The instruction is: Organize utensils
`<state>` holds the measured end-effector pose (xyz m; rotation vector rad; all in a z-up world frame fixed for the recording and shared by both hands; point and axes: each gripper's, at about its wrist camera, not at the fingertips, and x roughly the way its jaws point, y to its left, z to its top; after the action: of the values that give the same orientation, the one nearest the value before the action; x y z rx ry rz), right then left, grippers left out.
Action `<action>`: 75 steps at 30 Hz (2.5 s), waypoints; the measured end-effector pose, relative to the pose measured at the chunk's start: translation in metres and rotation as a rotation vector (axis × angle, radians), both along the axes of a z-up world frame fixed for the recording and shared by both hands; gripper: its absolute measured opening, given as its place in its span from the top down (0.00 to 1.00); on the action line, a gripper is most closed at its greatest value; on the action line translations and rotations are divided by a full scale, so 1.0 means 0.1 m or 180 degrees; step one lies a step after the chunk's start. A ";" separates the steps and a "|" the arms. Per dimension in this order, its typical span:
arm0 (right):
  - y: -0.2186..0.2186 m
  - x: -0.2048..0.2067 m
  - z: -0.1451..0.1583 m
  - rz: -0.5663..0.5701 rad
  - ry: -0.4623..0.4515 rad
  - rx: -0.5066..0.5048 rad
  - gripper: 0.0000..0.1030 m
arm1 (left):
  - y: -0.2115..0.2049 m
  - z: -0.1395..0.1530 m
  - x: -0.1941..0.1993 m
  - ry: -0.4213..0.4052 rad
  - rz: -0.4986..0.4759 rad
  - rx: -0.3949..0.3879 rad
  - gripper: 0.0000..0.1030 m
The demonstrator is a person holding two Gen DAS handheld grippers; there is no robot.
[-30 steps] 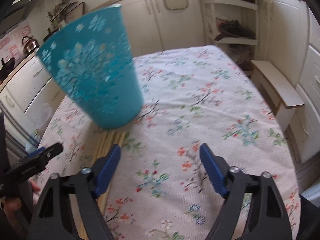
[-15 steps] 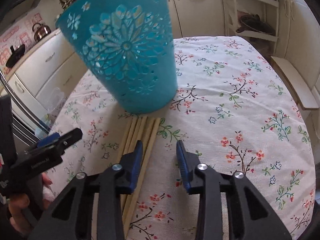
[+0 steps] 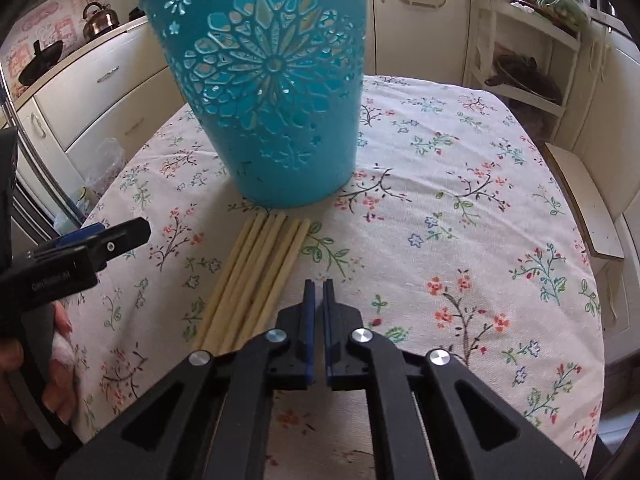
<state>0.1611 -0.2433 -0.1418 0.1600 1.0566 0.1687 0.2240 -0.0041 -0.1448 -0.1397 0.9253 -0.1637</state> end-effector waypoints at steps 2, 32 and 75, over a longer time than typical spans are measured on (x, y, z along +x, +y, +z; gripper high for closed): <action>-0.09 0.00 0.00 -0.0028 0.0041 0.0175 0.96 | -0.04 0.02 -0.05 0.0033 -0.0065 -0.0118 0.07; 0.01 0.04 0.01 0.0300 0.0077 0.0060 0.93 | -0.34 -0.04 -0.21 0.0024 -0.0191 0.0171 0.07; -0.28 -0.02 -0.05 0.0148 -0.0021 0.0501 0.79 | -0.55 -0.04 -0.13 -0.0039 -0.0774 0.0110 0.91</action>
<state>0.1592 -0.2717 -0.1468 0.2769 1.0410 0.2946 0.2109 -0.0586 -0.1485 0.0065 0.9309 -0.3731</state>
